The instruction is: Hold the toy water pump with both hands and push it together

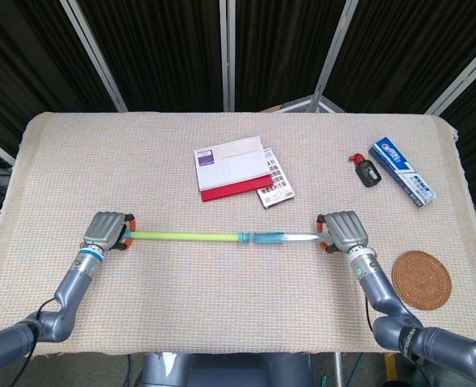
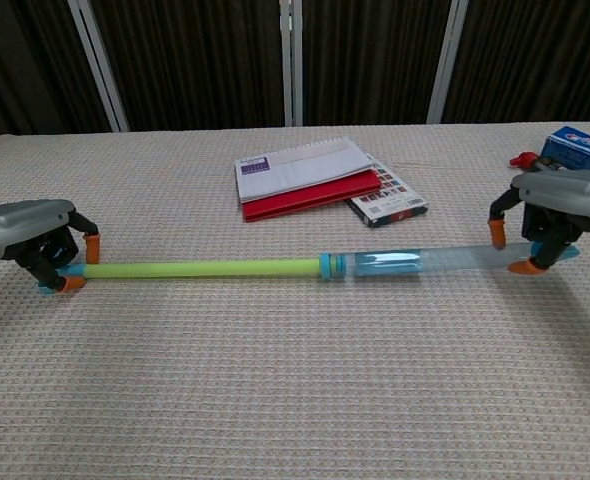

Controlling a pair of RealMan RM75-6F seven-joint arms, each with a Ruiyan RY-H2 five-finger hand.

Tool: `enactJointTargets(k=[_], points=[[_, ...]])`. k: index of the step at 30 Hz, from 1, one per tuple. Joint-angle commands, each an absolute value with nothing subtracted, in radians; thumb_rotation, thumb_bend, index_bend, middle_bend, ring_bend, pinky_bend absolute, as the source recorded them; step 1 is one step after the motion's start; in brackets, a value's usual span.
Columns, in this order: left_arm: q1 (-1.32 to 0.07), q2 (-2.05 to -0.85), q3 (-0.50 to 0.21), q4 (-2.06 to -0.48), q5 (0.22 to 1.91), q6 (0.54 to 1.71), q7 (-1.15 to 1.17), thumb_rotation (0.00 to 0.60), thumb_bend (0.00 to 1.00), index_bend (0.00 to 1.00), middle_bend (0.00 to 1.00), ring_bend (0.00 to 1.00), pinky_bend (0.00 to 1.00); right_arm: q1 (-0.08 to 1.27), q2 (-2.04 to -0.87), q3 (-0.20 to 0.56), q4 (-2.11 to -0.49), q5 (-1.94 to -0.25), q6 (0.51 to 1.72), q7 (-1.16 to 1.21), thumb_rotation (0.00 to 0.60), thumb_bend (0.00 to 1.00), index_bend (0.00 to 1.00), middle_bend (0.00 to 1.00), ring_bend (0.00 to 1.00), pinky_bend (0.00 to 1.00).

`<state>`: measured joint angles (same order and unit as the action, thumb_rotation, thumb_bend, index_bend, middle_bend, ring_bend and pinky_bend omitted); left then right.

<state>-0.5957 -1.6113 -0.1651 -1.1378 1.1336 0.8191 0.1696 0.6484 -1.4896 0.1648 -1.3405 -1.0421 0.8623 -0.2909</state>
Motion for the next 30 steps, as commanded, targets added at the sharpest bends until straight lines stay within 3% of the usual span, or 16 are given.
enactJointTargets(k=[1,17,30], points=[[-0.598,-1.612,-0.168,-1.144,1.135,0.828,0.167,0.600,0.40,0.66,0.83,0.80,1.00,0.649,-1.487,0.164,-1.346,-1.044,0.865,-0.292,0.600,0.38,0.66,1.00,1.00,1.00],[-0.615,-1.581,-0.210,-1.280,1.099,0.871,0.174,0.600,0.40,0.71,0.83,0.80,1.00,0.673,-1.460,0.197,-1.471,-0.996,0.885,-0.322,0.600,0.40,0.67,1.00,1.00,1.00],[-0.663,-1.613,-0.224,-1.335,1.047,0.874,0.237,0.600,0.40,0.72,0.83,0.80,1.00,0.730,-1.502,0.211,-1.515,-0.921,0.897,-0.406,0.600,0.40,0.67,1.00,1.00,1.00]])
